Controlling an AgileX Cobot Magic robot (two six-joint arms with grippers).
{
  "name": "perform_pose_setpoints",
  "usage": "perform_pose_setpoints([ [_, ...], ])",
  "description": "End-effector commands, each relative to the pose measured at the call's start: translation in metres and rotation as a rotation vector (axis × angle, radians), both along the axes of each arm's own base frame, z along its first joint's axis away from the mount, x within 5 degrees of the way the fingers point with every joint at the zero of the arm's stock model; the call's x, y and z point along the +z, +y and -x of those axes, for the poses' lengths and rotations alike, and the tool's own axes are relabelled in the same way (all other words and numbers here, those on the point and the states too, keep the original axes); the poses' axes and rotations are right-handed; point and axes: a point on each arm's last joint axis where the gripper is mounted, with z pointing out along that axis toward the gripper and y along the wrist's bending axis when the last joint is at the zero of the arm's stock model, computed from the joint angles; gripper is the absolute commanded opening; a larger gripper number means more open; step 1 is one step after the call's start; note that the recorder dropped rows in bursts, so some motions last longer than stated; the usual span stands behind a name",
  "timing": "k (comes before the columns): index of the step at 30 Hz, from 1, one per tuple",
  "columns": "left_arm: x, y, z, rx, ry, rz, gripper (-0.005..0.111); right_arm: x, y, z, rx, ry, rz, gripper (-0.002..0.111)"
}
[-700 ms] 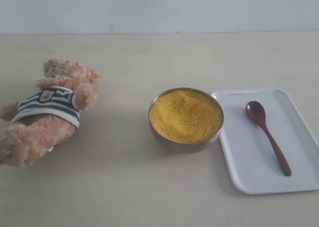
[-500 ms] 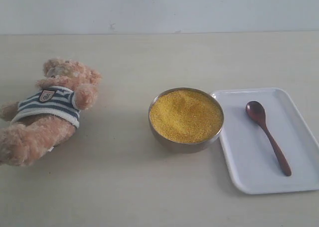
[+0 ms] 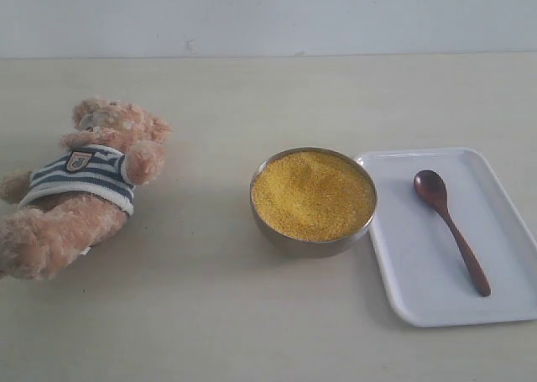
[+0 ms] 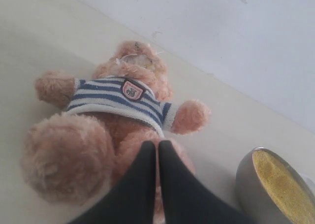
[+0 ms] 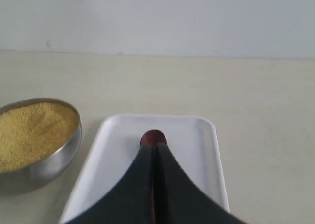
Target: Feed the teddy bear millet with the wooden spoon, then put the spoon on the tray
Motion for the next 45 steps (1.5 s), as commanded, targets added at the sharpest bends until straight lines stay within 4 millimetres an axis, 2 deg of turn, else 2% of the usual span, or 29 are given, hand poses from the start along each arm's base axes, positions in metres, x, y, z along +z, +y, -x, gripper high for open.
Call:
perform_pose_setpoints([
  [1,0.003,0.0,0.0,0.005,-0.016,0.003,0.004,0.015,0.0,-0.001,-0.011,-0.149,-0.1,0.0],
  [2,0.003,0.0,0.0,0.005,-0.016,0.003,0.004,0.018,0.0,-0.001,-0.015,-0.171,-0.16,0.0],
  [4,0.004,0.001,0.0,0.01,-0.023,0.0,0.004,0.023,0.0,-0.001,-0.029,-0.185,-0.396,0.0],
  [5,0.006,0.003,-0.001,0.033,-0.057,-0.023,0.004,0.024,0.0,-0.001,-0.04,-0.155,-0.622,0.0],
  [7,0.009,0.005,-0.002,0.053,-0.085,-0.024,0.004,0.023,0.0,-0.001,-0.057,-0.075,-0.902,0.0],
  [13,0.01,0.005,-0.002,0.056,-0.093,0.009,0.004,0.021,0.001,-0.001,-0.068,-0.031,-1.011,0.0],
  [15,0.012,0.006,-0.002,0.071,-0.113,0.009,0.004,0.016,0.003,-0.001,-0.078,0.037,-0.99,0.0],
  [16,0.013,0.007,-0.002,0.08,-0.125,0.009,0.004,0.02,0.003,0.0,-0.072,0.036,-0.98,0.0],
  [19,0.015,0.009,-0.003,0.099,-0.151,0.008,0.004,0.048,0.006,-0.009,-0.066,0.063,-0.793,0.0],
  [23,0.014,0.009,-0.003,0.108,-0.156,0.008,0.004,0.069,0.012,-0.028,-0.062,0.193,-0.568,0.0],
  [27,0.014,0.009,-0.003,0.103,-0.155,-0.021,0.004,0.096,0.017,-0.059,-0.05,0.351,-0.327,0.0],
  [30,0.012,0.009,-0.003,0.081,-0.148,-0.126,0.004,0.11,0.021,-0.092,-0.038,0.486,-0.152,0.0],
  [33,0.012,0.009,-0.003,0.071,-0.156,-0.192,0.004,0.117,0.026,-0.124,-0.017,0.592,-0.032,0.008],
  [36,0.012,0.009,-0.003,0.056,-0.164,-0.276,0.004,0.112,0.031,-0.156,0.005,0.681,0.027,0.025],
  [39,0.012,0.009,-0.003,0.038,-0.169,-0.362,0.004,0.091,0.036,-0.182,0.01,0.78,0.059,0.041],
  [45,0.012,0.009,-0.003,0.035,-0.171,-0.378,0.004,0.039,0.041,-0.215,0.039,0.935,0.135,0.042],
])
